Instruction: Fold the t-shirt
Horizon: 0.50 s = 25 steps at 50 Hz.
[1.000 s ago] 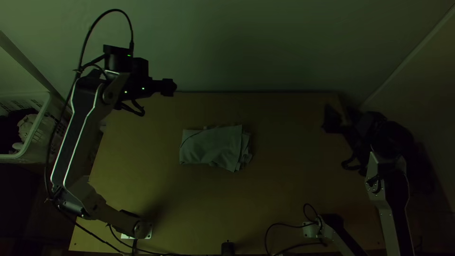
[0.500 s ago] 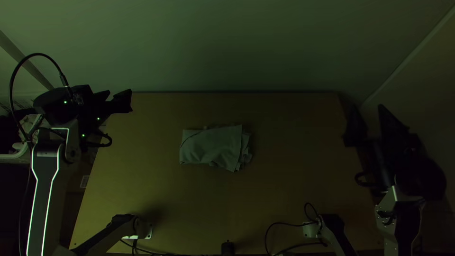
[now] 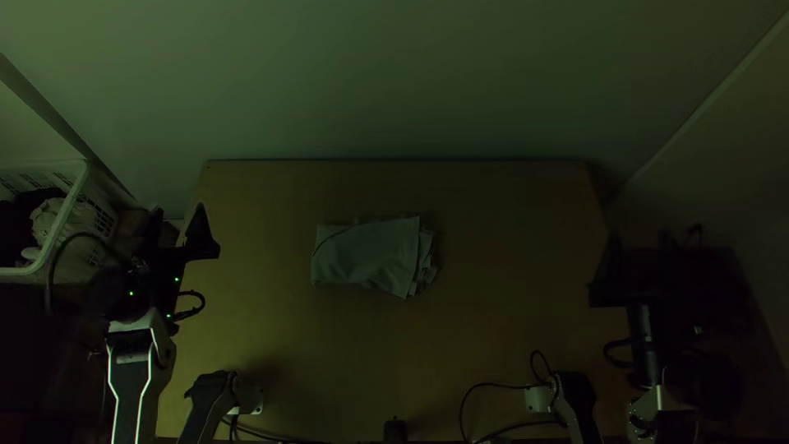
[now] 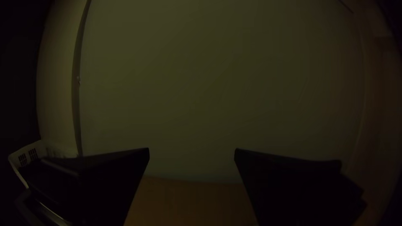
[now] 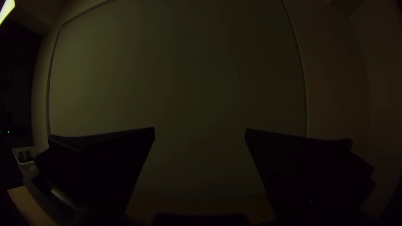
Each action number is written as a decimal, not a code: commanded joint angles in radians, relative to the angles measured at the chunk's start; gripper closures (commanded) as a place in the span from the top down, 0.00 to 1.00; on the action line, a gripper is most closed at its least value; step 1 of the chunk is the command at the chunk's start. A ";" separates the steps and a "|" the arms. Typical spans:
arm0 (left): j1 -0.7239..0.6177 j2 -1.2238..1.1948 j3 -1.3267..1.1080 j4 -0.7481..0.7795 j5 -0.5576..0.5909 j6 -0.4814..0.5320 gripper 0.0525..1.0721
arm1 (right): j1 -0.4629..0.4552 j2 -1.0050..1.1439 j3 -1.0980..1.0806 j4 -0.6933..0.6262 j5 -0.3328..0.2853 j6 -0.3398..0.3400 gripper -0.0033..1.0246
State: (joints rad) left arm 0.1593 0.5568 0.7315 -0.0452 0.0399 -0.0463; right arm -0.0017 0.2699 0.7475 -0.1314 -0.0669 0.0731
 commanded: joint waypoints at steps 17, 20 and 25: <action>0.043 -0.376 -0.461 0.105 0.002 0.039 0.96 | -0.018 -0.274 -0.393 0.046 0.007 -0.041 0.96; 0.042 -0.416 -0.512 0.105 0.002 0.051 0.96 | -0.018 -0.273 -0.432 0.049 0.009 -0.038 0.96; 0.040 -0.468 -0.601 0.102 0.002 0.077 0.96 | -0.014 -0.274 -0.511 0.067 0.007 -0.038 0.96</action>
State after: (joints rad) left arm 0.2031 0.1390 0.2092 0.0406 0.0402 -0.0055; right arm -0.0128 0.0059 0.3069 -0.0971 -0.0673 0.0433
